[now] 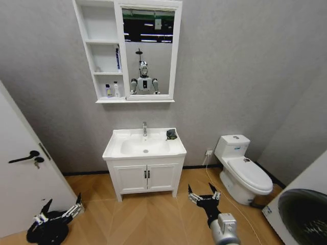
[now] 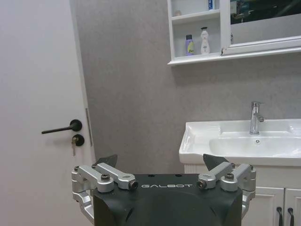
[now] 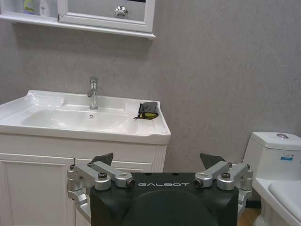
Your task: Move facial cleanser and shampoo from washbasin to cabinet, then wipe washbasin with towel.
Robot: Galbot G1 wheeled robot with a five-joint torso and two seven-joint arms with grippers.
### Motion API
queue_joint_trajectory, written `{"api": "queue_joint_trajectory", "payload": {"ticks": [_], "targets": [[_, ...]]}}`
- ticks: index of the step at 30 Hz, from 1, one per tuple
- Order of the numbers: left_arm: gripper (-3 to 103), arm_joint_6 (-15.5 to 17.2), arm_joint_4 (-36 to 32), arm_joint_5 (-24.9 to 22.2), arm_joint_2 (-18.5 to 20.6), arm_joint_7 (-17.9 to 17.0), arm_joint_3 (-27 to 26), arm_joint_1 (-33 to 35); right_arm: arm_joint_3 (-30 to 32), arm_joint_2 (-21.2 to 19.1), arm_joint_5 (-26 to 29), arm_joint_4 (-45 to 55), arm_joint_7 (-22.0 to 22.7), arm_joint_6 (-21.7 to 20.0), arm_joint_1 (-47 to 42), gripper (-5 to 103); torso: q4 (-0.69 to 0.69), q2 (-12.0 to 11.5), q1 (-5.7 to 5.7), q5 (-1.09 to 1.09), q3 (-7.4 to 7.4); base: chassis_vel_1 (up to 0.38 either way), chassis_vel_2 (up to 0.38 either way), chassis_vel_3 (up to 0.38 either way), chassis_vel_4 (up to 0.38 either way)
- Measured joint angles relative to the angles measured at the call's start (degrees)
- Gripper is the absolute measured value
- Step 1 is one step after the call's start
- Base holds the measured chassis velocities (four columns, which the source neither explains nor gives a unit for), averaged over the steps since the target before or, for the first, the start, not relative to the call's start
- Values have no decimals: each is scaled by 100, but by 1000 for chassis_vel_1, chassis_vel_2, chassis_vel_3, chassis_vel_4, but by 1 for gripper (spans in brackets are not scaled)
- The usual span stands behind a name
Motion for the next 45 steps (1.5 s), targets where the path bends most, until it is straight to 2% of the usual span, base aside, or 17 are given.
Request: {"api": "queue_joint_trajectory", "payload": {"ticks": [1, 4, 7, 9, 10, 13, 19, 45], "targets": [[100, -1, -1, 0, -1, 0, -1, 0, -1, -2, -16, -29, -41, 85, 9, 100, 2, 1, -2, 13, 0, 355, -348, -375, 323], [100, 0, 0, 0, 0, 0, 0, 0, 6, -7, -28, -65, -137, 229, 26, 100, 1, -1, 0, 5, 1, 333, -346, -355, 351], [100, -1, -1, 0, -1, -1, -2, 2, 18, 1, -28, -98, -183, 332, 56, 100, 2, 5, -8, 11, -3, 282, -245, -270, 286], [100, -1, 1, 0, -1, -2, -1, 2, 25, 7, -28, -114, -196, 378, 63, 100, 3, 3, -7, 3, -1, 207, -177, -220, 207], [100, -1, 1, 0, -1, -2, -2, 2, 45, 7, -72, -117, -210, 392, 57, 100, 4, 3, -7, 7, -2, 13, 5, -119, 188], [100, 0, 1, 0, -1, -1, 1, 0, 81, 1, -163, -113, -220, 367, 36, 100, -2, 1, -4, 7, 0, -14, 11, -55, 85], [100, -1, 1, 0, -1, -1, 1, -1, 88, -1, -183, -109, -223, 348, 39, 100, 4, -4, 8, 7, 3, -67, 17, 62, -24], [100, -1, 1, 0, -1, -1, 0, 0, 89, -2, -182, -98, -222, 330, 37, 100, 2, -1, -1, 7, 0, -5, 5, 8, -3]]}}
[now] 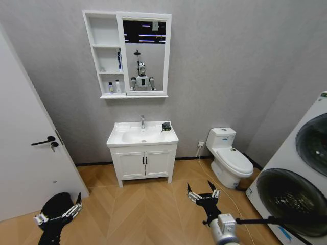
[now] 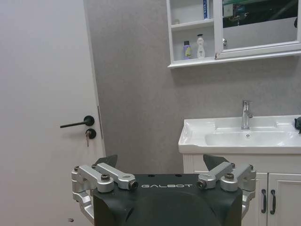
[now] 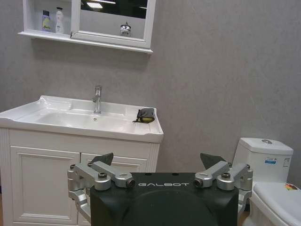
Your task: Move facial cleanser and shampoo from washbasin to cabinet, then wipe washbasin with towel.
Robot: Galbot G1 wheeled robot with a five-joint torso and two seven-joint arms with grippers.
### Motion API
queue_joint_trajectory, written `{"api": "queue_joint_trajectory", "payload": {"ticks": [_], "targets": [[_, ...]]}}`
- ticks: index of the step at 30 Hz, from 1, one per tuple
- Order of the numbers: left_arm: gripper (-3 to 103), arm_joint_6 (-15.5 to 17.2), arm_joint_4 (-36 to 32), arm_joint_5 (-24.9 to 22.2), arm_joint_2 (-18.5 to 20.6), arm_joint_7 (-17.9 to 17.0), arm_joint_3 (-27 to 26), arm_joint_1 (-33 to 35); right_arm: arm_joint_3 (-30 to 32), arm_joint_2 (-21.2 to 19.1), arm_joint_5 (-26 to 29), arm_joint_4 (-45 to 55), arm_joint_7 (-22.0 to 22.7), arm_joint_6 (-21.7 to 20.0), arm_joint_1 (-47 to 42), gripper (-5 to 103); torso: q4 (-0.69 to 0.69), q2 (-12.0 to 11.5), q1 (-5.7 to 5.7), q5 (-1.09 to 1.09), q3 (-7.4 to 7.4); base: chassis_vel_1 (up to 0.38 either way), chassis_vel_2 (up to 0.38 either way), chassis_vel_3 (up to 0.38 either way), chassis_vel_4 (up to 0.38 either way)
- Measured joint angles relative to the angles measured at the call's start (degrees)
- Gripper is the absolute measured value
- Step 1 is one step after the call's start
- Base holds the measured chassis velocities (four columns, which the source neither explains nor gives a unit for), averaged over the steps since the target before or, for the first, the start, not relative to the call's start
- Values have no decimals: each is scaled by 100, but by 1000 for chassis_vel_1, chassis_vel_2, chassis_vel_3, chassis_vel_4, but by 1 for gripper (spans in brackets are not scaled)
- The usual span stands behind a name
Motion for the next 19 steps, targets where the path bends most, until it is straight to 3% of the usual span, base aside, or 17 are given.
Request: {"api": "queue_joint_trajectory", "payload": {"ticks": [19], "targets": [[100, 0, 0, 0, 0, 0, 0, 0, 0, 0, 4, 1, 5, -2, 0, 100, 0, 0, 0, 0, 0, 0, 0, 0, 0]]}}
